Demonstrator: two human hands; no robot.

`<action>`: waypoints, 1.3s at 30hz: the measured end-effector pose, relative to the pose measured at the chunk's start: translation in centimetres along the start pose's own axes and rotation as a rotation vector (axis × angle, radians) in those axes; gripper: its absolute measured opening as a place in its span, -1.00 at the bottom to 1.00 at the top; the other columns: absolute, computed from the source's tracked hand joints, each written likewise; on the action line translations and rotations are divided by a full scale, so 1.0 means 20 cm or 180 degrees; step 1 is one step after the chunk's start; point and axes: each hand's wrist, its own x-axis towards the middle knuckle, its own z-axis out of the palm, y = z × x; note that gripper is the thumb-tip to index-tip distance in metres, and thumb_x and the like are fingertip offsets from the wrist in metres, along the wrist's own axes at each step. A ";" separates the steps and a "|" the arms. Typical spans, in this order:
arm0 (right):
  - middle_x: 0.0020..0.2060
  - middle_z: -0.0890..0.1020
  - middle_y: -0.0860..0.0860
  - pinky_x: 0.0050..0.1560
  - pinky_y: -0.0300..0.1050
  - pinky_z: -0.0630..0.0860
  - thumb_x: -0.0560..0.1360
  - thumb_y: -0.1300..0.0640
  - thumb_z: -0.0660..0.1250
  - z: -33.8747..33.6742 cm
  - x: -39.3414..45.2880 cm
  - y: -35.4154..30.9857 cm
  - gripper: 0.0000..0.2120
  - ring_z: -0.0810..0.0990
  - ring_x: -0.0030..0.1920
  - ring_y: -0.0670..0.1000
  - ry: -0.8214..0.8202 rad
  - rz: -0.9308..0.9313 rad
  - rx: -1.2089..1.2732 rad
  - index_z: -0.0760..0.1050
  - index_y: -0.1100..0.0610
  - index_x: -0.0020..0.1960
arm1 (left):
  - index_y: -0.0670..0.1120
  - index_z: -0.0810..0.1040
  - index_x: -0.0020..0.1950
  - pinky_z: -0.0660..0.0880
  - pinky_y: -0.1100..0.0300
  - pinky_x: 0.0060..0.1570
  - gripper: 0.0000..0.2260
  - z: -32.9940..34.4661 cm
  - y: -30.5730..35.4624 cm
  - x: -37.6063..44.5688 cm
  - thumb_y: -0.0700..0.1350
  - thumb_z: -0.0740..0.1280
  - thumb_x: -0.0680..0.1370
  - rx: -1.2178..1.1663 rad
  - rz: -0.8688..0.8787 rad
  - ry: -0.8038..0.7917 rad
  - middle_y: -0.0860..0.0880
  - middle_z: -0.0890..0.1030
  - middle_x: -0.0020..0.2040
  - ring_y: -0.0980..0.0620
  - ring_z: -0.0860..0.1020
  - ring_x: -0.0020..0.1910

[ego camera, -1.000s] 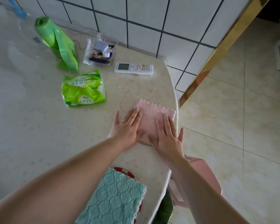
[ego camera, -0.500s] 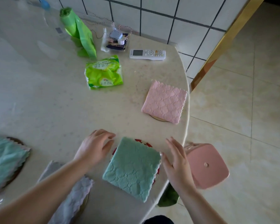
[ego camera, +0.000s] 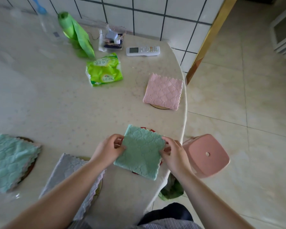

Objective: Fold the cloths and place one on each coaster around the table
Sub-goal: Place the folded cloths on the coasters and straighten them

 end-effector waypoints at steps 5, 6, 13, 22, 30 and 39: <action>0.09 0.50 -0.05 -0.04 -0.06 0.54 0.49 0.17 0.31 0.00 0.02 -0.01 -0.64 0.55 -0.06 -0.04 0.0100 -0.0094 -0.0163 0.44 -0.05 0.27 | 0.05 0.49 0.03 0.55 0.08 -0.03 -0.78 0.02 0.00 0.00 -0.18 0.41 0.46 -0.0224 -0.0145 0.0073 0.08 0.60 -0.13 0.04 0.59 -0.10; 0.09 0.50 -0.05 -0.04 -0.08 0.53 0.50 0.19 0.30 0.00 0.03 -0.01 -0.65 0.55 -0.06 -0.05 0.0115 -0.0120 -0.0166 0.45 -0.03 0.26 | 0.04 0.49 0.03 0.55 0.07 -0.04 -0.79 0.02 0.00 0.00 -0.19 0.40 0.46 -0.0261 -0.0154 0.0074 0.08 0.60 -0.14 0.03 0.59 -0.10; 0.12 0.51 -0.09 -0.05 -0.19 0.49 0.51 0.24 0.26 -0.01 0.06 -0.02 -0.70 0.52 -0.07 -0.10 0.0171 -0.0174 -0.0039 0.50 0.01 0.20 | 0.04 0.48 0.02 0.56 0.10 -0.14 -0.78 0.02 0.01 0.01 -0.22 0.39 0.47 -0.0460 -0.0261 0.0126 0.08 0.60 -0.16 0.02 0.59 -0.13; 0.09 0.49 -0.08 -0.09 -0.29 0.42 0.52 0.26 0.24 -0.02 0.11 -0.02 -0.69 0.51 -0.03 -0.09 0.0166 -0.0208 0.0082 0.49 0.02 0.22 | 0.01 0.49 0.03 0.58 -0.01 -0.04 -0.78 0.03 0.02 0.03 -0.21 0.41 0.46 -0.0601 -0.0415 0.0100 0.03 0.63 -0.14 0.01 0.61 -0.13; -0.17 0.57 -0.10 -0.18 -0.19 0.51 0.48 -0.01 0.34 -0.05 -0.03 0.02 -0.83 0.55 -0.18 -0.10 0.0057 -0.0057 0.0019 0.42 0.04 -0.03 | 0.00 0.40 0.09 0.46 0.20 -0.21 -0.75 -0.03 0.00 -0.07 -0.02 0.39 0.48 0.0098 -0.0340 -0.0236 0.06 0.58 -0.12 0.09 0.56 -0.13; -0.25 0.57 -0.16 -0.21 -0.22 0.50 0.43 0.00 0.41 0.06 -0.22 0.09 -0.83 0.55 -0.20 -0.16 -0.0254 0.0054 0.0024 0.45 0.01 -0.08 | 0.02 0.47 -0.03 0.40 0.28 -0.21 -0.80 -0.02 -0.05 -0.16 -0.09 0.45 0.43 0.0091 -0.0325 -0.0186 0.10 0.58 -0.15 0.09 0.54 -0.13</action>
